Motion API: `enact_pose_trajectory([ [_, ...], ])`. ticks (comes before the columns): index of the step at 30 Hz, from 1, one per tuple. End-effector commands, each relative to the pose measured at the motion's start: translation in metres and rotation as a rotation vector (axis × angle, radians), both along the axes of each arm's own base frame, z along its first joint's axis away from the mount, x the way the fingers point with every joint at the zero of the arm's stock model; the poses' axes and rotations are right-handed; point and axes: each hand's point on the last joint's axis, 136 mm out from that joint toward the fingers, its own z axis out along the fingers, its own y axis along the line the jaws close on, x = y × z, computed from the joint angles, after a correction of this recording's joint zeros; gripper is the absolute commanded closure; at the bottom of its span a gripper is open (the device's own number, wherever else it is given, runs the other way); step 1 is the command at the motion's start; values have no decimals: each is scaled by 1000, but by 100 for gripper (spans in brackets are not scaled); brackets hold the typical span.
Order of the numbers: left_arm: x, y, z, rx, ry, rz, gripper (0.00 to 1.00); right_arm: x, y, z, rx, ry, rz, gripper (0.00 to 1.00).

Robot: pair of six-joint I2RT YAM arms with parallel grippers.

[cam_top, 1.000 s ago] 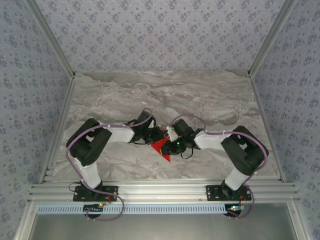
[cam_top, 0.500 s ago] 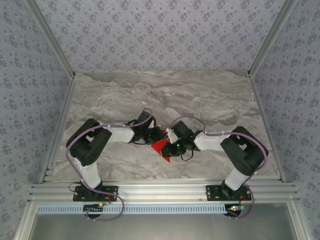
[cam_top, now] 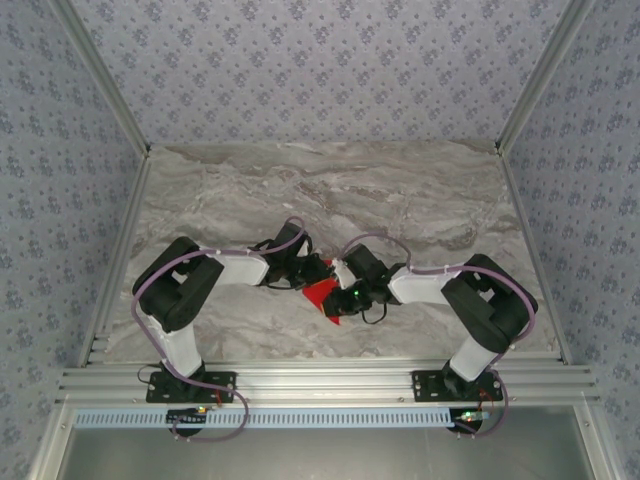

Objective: Fold a paper plane with a square sheet of paper (fold left side to right side)
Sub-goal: Fourth fold the wing at the center of the table.

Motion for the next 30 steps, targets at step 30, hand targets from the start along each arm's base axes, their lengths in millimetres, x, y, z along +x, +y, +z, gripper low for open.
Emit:
enact_pose_trajectory([
  [30, -23, 38, -41, 172, 104, 33, 86, -62, -36, -20, -169, 162, 71, 85],
])
